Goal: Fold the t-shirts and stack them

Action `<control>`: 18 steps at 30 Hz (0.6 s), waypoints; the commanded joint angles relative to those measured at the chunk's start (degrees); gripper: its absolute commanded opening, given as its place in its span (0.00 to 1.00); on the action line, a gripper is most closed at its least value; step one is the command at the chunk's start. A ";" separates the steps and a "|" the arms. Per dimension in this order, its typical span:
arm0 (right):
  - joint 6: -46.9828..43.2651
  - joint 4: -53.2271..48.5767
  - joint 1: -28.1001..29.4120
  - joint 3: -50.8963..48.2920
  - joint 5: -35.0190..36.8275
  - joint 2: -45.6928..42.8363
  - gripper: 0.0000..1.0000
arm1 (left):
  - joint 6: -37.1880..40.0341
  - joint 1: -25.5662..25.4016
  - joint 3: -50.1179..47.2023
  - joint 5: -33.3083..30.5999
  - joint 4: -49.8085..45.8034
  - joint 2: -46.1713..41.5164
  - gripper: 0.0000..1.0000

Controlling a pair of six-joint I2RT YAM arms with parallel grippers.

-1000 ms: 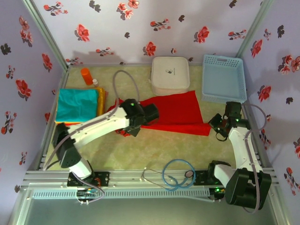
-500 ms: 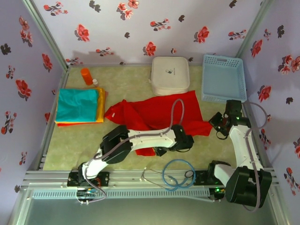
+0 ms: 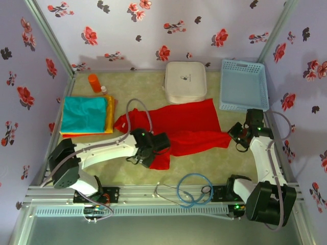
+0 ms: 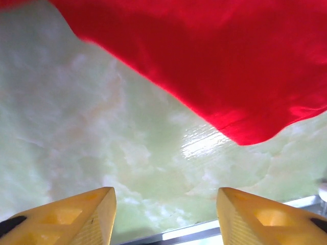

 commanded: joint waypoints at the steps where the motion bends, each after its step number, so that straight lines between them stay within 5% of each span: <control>1: 0.25 -0.44 -0.28 -1.79 -0.81 -1.50 0.00 | -6.64 1.93 -7.60 7.67 13.42 -6.13 0.56; 9: 1.92 0.55 -0.19 -5.63 -1.69 -4.60 0.00 | -22.11 6.43 -22.42 13.44 33.06 -16.36 0.55; 18: 3.60 -0.16 -0.15 -6.75 -1.02 -7.83 0.00 | -26.74 7.06 -24.65 13.56 41.95 -10.28 0.46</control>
